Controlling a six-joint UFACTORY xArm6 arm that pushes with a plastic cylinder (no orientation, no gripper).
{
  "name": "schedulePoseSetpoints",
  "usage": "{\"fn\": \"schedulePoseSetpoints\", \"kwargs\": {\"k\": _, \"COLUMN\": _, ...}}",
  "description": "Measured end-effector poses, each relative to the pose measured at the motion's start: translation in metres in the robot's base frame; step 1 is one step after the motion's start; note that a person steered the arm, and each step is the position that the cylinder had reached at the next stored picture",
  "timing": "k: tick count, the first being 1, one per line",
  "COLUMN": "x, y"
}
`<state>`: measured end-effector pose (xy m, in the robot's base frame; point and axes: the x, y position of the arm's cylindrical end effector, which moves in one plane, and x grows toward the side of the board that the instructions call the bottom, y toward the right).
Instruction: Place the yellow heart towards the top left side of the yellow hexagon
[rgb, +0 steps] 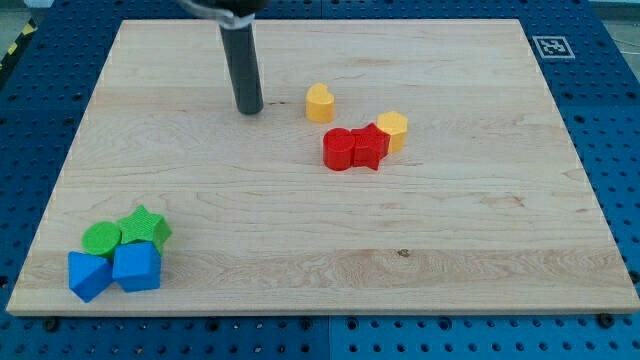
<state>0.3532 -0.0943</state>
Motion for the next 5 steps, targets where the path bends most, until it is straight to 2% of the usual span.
{"fn": "schedulePoseSetpoints", "kwargs": {"k": 1, "x": -0.034, "y": 0.013}}
{"fn": "schedulePoseSetpoints", "kwargs": {"k": 2, "x": -0.036, "y": 0.039}}
{"fn": "schedulePoseSetpoints", "kwargs": {"k": 5, "x": 0.005, "y": 0.053}}
